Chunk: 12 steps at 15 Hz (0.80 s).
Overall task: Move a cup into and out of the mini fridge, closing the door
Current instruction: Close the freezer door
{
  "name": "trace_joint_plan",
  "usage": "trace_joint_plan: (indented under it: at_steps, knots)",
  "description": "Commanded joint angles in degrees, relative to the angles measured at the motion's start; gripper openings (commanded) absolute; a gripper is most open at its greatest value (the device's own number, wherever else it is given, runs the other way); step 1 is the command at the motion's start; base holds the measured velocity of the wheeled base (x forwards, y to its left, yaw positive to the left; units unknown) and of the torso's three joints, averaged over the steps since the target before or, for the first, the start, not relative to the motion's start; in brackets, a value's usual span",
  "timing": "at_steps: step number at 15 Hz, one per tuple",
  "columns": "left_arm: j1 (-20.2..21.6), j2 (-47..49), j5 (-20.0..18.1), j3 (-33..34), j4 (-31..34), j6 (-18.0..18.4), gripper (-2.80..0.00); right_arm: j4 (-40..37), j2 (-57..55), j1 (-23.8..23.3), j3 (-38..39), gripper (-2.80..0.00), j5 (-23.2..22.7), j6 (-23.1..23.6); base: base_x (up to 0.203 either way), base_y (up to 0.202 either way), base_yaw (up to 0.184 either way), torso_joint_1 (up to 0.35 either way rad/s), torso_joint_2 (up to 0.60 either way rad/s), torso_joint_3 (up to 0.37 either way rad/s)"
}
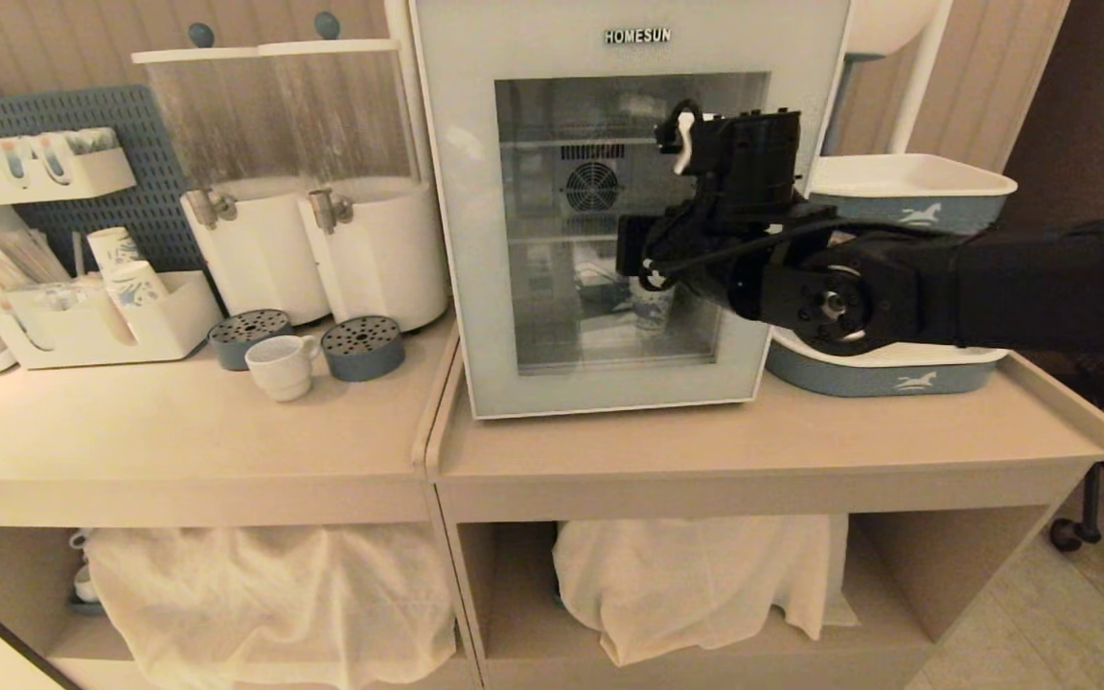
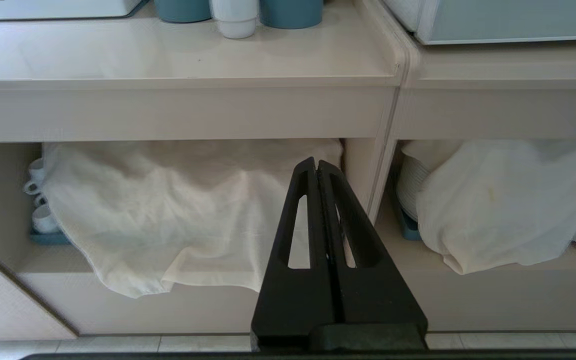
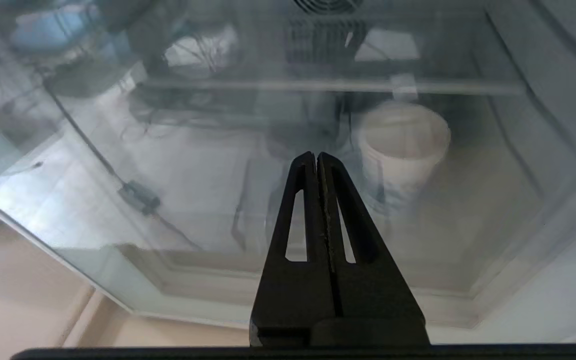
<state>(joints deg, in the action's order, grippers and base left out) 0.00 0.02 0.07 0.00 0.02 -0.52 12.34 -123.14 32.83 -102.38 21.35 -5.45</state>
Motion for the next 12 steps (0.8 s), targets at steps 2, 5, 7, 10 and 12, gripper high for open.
trace_joint_plan:
  at_steps: [2,5,7,10,12]
  knots:
    - [0.0,0.0,0.0,0.1,0.1,0.0,-2.8,0.1,-1.6,-0.1,-0.7,-2.8,0.5,-0.2,0.0,0.0,0.0,0.0,0.0,0.0]
    - [0.0,0.0,0.0,0.1,0.0,0.0,-2.8,0.1,3.8,-0.2,4.4,-2.8,0.4,-0.3,0.0,0.0,0.0,0.0,0.0,0.0]
    - [0.0,0.0,0.0,0.1,0.1,0.0,-2.8,0.2,9.5,-1.2,9.6,-2.8,0.3,-0.3,0.0,0.0,0.0,0.0,0.0,0.0]
    - [0.0,0.0,0.0,0.1,0.1,0.0,-2.8,0.3,20.9,-4.7,19.6,-2.8,-0.1,-0.4,0.0,0.0,0.0,0.0,0.0,0.0]
    - [0.0,0.0,0.0,0.1,0.0,0.1,-2.8,0.3,30.1,-7.7,27.6,-2.8,-1.4,-0.5,0.0,0.0,0.0,0.0,0.0,0.0]
